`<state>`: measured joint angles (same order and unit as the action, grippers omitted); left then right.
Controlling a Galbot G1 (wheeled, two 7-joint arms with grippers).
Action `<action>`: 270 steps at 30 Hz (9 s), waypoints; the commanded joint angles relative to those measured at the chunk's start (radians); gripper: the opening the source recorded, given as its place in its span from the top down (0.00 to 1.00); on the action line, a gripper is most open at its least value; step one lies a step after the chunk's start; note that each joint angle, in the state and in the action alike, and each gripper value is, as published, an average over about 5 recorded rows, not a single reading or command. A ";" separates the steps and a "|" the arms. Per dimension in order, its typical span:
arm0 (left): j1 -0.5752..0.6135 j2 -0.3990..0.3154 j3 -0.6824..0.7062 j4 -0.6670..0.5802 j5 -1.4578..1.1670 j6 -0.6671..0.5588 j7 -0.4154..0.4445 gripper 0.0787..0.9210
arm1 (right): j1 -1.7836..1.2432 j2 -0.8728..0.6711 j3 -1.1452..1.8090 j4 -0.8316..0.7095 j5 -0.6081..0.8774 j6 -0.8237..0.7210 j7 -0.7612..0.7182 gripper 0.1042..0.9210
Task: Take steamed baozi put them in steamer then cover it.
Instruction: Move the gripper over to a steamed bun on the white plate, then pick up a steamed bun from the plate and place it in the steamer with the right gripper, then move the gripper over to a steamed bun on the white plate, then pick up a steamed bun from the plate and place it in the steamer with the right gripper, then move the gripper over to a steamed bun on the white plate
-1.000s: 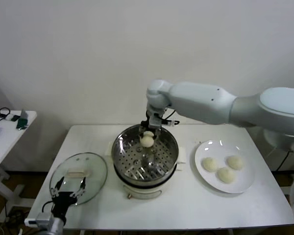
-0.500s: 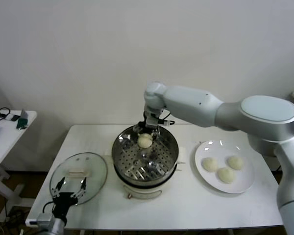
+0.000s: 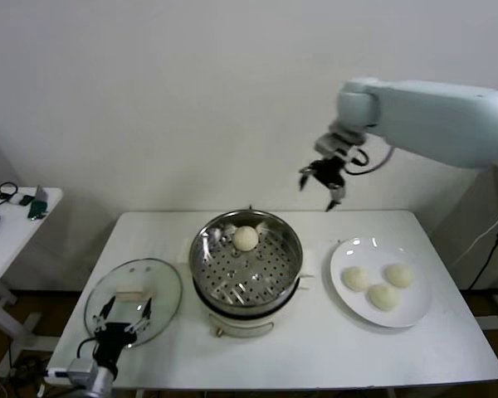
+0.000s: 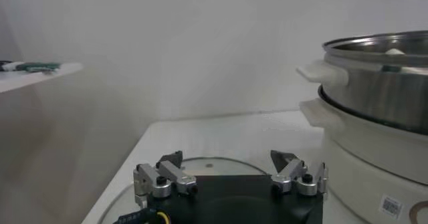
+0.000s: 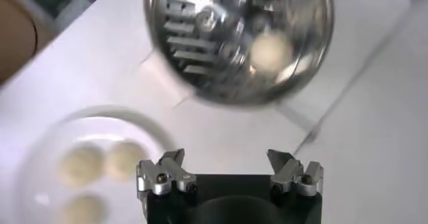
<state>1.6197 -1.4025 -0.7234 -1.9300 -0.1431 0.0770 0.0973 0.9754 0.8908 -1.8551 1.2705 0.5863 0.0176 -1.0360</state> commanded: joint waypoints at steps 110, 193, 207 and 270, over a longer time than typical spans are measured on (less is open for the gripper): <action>0.007 -0.034 -0.006 0.000 0.035 -0.032 -0.009 0.12 | -0.166 0.405 0.264 0.091 0.153 -0.377 0.211 0.12; 0.006 -0.052 0.000 0.003 0.091 -0.030 -0.007 0.12 | 0.291 0.139 0.229 0.386 -0.088 0.172 -0.046 0.37; 0.006 -0.061 -0.043 -0.013 0.102 -0.033 -0.014 0.12 | -0.096 0.401 0.252 0.420 -0.485 0.211 0.092 0.37; 0.046 -0.121 -0.025 -0.012 0.150 -0.072 -0.011 0.12 | -0.685 -0.207 0.473 -0.416 -0.455 0.056 0.006 0.12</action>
<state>1.6587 -1.5193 -0.7477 -1.9435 0.0003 0.0069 0.0868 0.5523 0.7007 -1.5811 1.0122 0.1870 0.0970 -1.0435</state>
